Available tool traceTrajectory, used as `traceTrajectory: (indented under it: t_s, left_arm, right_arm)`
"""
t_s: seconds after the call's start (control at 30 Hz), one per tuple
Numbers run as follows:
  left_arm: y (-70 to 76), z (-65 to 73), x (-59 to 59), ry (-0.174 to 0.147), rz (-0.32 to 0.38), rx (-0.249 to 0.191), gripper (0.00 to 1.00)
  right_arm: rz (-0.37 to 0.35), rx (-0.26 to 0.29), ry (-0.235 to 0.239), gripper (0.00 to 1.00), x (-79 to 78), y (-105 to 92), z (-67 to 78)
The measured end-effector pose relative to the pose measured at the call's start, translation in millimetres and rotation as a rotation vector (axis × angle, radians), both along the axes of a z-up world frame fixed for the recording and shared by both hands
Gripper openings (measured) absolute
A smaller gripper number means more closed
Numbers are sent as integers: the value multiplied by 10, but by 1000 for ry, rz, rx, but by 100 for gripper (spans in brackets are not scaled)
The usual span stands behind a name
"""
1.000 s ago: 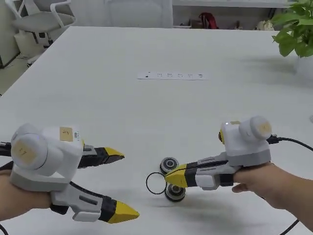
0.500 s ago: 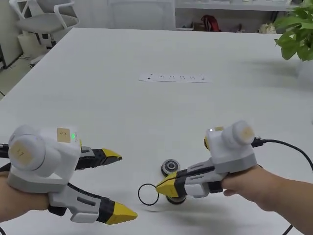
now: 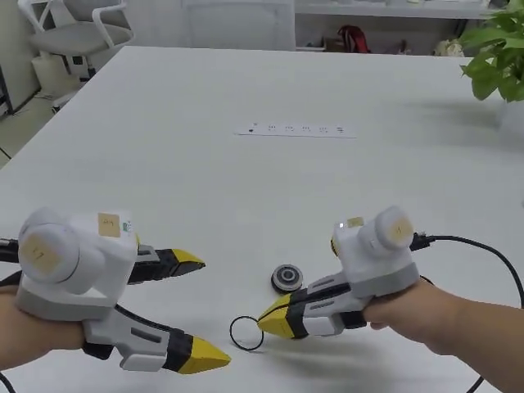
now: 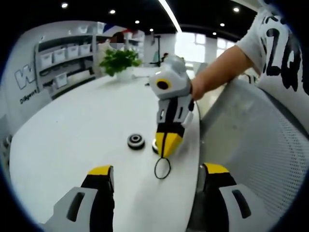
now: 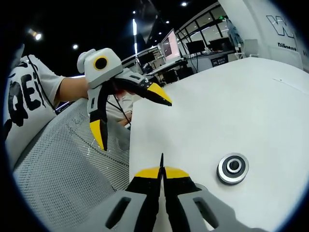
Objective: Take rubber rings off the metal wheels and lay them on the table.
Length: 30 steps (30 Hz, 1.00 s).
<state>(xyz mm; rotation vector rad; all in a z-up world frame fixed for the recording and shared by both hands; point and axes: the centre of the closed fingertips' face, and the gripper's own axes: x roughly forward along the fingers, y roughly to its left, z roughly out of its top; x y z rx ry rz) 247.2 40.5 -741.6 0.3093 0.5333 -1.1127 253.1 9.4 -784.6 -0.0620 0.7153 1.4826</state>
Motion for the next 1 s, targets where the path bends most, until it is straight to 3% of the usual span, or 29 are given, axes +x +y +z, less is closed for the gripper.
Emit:
traceTrajectory:
  t_s: [0.27,0.67,1.0]
  left_arm:
    - [12,-13,0,7,0,5,76]
    - [-3,-47,-6,22,-9,11,75]
    - [-32,-54,12,24,-24,21,74]
  right_arm:
    - [-2,-6,-31,2,36,-7,-19]
    - [-18,-7,-65,17,91,-32,-50]
    - [-36,26,-71,23,125,-42,43]
